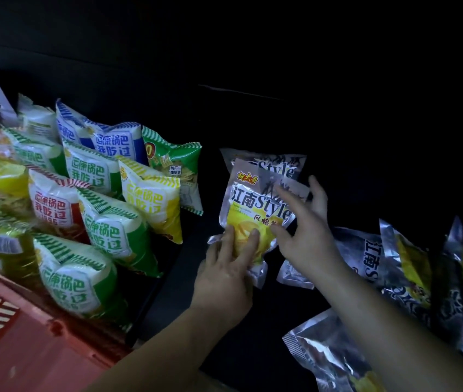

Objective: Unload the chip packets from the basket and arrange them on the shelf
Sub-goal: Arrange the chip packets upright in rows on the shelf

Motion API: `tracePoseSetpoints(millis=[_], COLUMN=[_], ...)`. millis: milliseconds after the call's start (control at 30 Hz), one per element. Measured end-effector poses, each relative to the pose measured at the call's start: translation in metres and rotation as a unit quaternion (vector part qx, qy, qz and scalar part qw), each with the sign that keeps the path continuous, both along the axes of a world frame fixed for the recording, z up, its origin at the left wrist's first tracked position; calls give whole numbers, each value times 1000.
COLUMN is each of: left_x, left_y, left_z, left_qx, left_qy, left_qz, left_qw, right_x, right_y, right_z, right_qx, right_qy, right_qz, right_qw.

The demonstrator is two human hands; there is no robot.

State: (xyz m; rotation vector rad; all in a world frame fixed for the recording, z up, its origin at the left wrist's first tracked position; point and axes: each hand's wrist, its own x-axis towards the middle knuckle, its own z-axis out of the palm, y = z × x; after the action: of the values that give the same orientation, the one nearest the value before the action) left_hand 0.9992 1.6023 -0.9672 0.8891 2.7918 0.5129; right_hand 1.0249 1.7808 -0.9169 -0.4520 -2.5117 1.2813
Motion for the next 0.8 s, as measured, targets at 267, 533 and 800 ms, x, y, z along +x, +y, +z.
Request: tracePoseSetpoints(millis=[267, 533, 800], left_x=[-18, -23, -19], left_y=[-5, -14, -19], left_z=[-4, -6, -11], left_qx=[25, 68, 102], left_qy=[50, -10, -93], left_qz=[8, 63, 88], left_qw=[998, 996, 987], right_x=[22, 20, 8], right_y=[-7, -25, -29], right_z=[-14, -21, -37], right_qx=[192, 269, 283], right_qy=[-100, -203, -194], right_qz=[68, 90, 63], right_qw=[974, 937, 937])
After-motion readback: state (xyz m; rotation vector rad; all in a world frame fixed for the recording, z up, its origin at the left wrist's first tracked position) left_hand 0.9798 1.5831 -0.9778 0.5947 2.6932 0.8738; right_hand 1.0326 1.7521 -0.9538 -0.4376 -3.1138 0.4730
